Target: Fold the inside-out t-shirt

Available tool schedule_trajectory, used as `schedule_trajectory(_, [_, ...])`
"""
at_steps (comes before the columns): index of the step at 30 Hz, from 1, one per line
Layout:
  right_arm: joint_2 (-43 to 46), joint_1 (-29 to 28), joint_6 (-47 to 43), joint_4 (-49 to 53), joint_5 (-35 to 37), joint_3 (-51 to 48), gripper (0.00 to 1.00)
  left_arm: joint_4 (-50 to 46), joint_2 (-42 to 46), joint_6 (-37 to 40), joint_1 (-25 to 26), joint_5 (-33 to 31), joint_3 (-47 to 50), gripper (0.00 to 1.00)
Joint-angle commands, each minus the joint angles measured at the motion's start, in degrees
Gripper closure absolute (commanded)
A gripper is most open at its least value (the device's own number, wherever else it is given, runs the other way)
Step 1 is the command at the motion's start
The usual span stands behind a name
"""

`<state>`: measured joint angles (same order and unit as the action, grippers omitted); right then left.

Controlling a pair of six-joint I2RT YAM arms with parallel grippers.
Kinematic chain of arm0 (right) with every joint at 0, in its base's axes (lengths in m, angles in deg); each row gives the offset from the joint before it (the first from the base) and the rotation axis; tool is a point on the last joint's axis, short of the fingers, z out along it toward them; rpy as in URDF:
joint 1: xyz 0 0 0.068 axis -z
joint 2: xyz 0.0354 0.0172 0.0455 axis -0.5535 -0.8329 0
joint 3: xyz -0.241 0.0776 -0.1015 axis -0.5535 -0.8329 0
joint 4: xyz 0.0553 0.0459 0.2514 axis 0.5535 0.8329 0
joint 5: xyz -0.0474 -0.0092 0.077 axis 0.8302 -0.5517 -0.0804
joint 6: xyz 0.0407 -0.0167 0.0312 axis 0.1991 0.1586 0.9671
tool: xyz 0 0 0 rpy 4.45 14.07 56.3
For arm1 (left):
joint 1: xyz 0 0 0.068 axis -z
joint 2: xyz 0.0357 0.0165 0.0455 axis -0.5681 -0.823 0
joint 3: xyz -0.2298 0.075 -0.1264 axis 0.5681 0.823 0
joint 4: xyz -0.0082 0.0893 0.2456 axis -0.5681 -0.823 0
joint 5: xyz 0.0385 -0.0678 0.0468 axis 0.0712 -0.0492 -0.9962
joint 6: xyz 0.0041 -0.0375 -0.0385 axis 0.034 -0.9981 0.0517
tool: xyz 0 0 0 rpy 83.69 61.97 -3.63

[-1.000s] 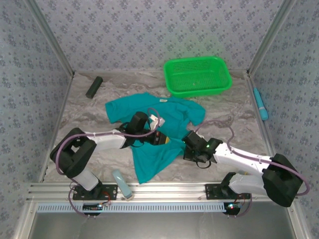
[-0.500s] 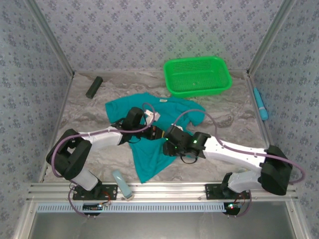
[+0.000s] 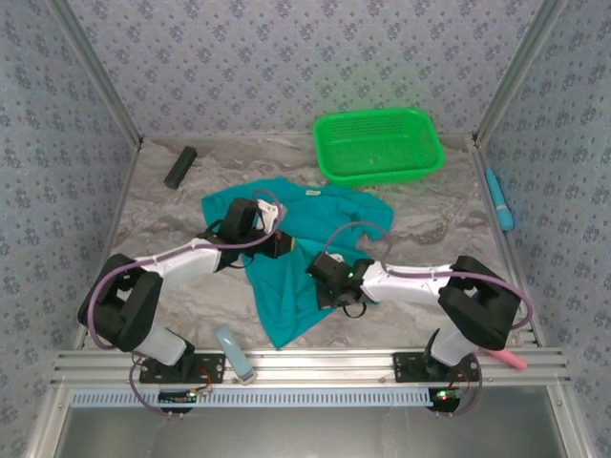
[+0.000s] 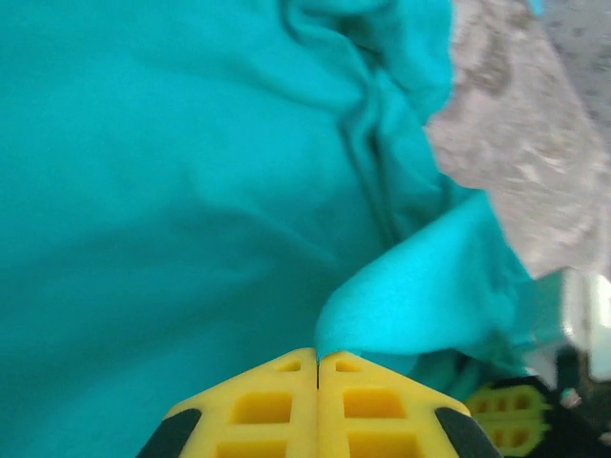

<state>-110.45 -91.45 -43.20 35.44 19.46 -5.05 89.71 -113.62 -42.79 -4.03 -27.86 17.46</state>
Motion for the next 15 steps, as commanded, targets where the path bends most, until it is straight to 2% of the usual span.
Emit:
schedule_trajectory(1, [3.57,0.11,1.58,4.31,-1.16,-4.78,1.00,-2.73,2.71,6.88,-2.80,-10.34,-1.30,1.00])
schedule_trajectory(2, [4.52,0.12,1.77,4.95,-1.49,-5.79,1.00,-2.82,2.50,7.93,-3.39,-12.38,-1.46,0.99])
schedule_trajectory(4, [5.96,0.11,1.69,6.15,-1.82,-7.03,1.00,-4.82,0.98,9.45,-3.65,-15.27,-2.78,0.87])
schedule_trajectory(6, [7.48,0.14,1.05,6.73,-2.41,-7.08,1.00,-8.08,-1.56,8.96,-3.27,-13.12,-5.34,0.65])
schedule_trajectory(8, [8.97,0.27,0.01,6.82,-2.98,-5.77,1.00,-9.62,-1.75,9.57,-1.31,-12.07,-5.42,0.54])
schedule_trajectory(9, [9.64,0.48,-0.45,6.97,-3.27,-4.54,1.00,-10.77,-0.88,10.28,0.16,-12.43,-5.14,0.27])
schedule_trajectory(10, [10.00,0.77,-0.96,7.16,-3.70,-3.13,1.00,-11.93,0.47,10.75,1.37,-13.02,-4.75,0.25])
schedule_trajectory(11, [10.20,0.95,-1.37,7.25,-3.87,-1.89,0.93,-12.99,1.65,10.89,2.43,-13.00,-4.32,0.25])
schedule_trajectory(13, [9.94,1.17,-2.61,6.93,-3.86,0.60,0.67,-15.17,4.12,10.98,4.68,-12.51,-3.13,0.25])
schedule_trajectory(15, [8.62,1.60,-4.29,5.25,-3.75,2.27,0.61,-17.41,4.75,10.92,6.99,-12.81,-2.64,0.25])
